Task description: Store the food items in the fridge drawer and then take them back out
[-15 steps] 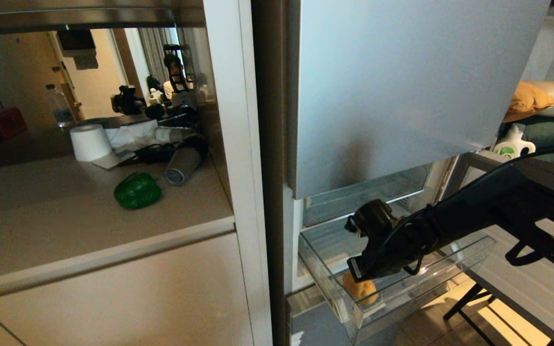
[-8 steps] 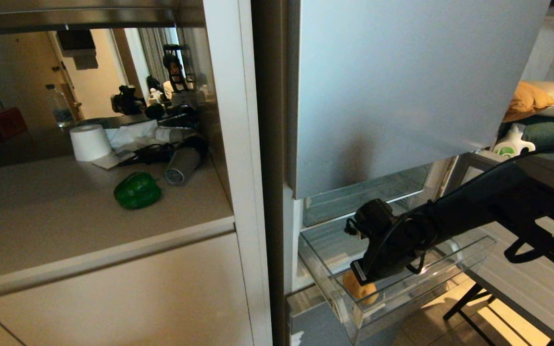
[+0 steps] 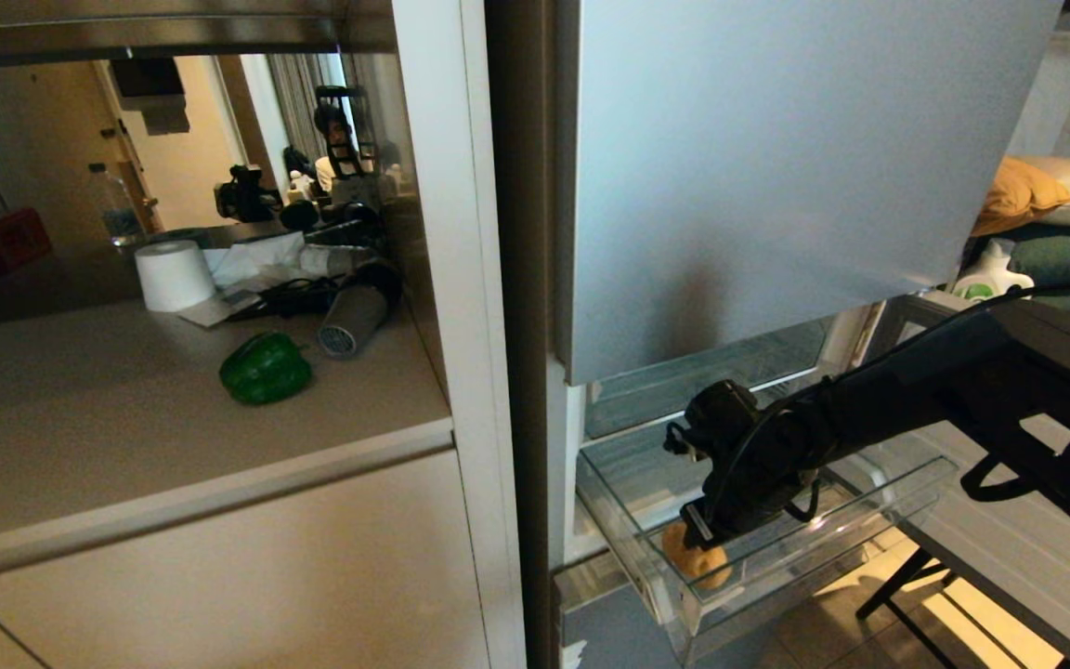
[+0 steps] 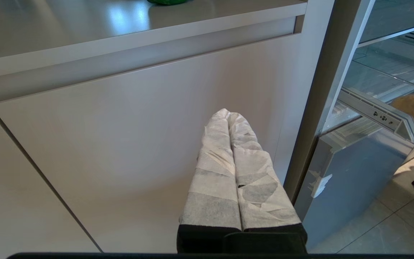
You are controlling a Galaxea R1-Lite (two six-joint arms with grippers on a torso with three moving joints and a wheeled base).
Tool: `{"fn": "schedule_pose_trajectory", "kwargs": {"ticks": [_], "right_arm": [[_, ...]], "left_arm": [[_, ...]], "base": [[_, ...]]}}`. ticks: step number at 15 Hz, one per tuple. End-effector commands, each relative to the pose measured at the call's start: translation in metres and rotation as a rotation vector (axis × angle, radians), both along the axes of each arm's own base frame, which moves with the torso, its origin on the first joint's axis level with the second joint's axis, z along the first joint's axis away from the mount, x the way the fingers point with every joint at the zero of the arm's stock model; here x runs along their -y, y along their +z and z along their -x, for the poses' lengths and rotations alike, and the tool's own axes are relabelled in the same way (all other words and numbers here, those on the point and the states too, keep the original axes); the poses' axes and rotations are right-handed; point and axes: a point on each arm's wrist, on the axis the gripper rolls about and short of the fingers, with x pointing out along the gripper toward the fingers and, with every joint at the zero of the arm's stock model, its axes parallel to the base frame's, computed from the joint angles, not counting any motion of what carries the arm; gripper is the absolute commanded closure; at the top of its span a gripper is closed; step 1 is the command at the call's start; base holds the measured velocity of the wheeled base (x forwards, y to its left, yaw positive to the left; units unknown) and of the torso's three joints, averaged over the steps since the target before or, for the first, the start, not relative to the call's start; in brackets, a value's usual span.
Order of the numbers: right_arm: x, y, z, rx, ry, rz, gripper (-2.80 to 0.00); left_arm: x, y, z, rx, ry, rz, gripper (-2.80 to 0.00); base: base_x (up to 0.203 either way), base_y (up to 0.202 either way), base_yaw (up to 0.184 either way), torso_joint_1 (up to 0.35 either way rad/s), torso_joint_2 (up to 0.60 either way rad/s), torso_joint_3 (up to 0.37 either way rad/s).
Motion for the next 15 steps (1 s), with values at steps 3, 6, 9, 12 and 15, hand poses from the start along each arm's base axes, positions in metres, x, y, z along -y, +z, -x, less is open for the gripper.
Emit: {"fn": "schedule_pose_trajectory", "kwargs": {"ticks": [3, 6, 9, 12, 15], "right_arm": [[0.001, -0.010, 0.004, -0.060, 0.037, 0.033, -2.80], [0.001, -0.016, 0.003, -0.072, 0.040, 0.031, -2.80], [0.000, -0.023, 0.001, -0.079, 0.041, 0.034, -2.80], [-0.001, -0.022, -0.002, -0.068, 0.037, 0.030, -2.80], [-0.003, -0.028, -0.005, -0.041, 0.032, 0.019, -2.80]], "left_arm": [[0.000, -0.003, -0.001, -0.010, 0.000, 0.000, 0.00], [0.000, -0.003, -0.001, -0.012, 0.000, 0.000, 0.00], [0.000, -0.003, -0.001, -0.012, 0.000, 0.000, 0.00], [0.000, -0.003, -0.001, -0.012, 0.000, 0.000, 0.00], [0.000, -0.003, -0.001, -0.012, 0.000, 0.000, 0.00]], "base": [[0.000, 0.000, 0.000, 0.000, 0.00, 0.000], [0.000, 0.000, 0.000, 0.000, 0.00, 0.000], [0.000, 0.000, 0.000, 0.000, 0.00, 0.000], [0.000, 0.000, 0.000, 0.000, 0.00, 0.000], [0.000, 0.000, 0.000, 0.000, 0.00, 0.000]]}}
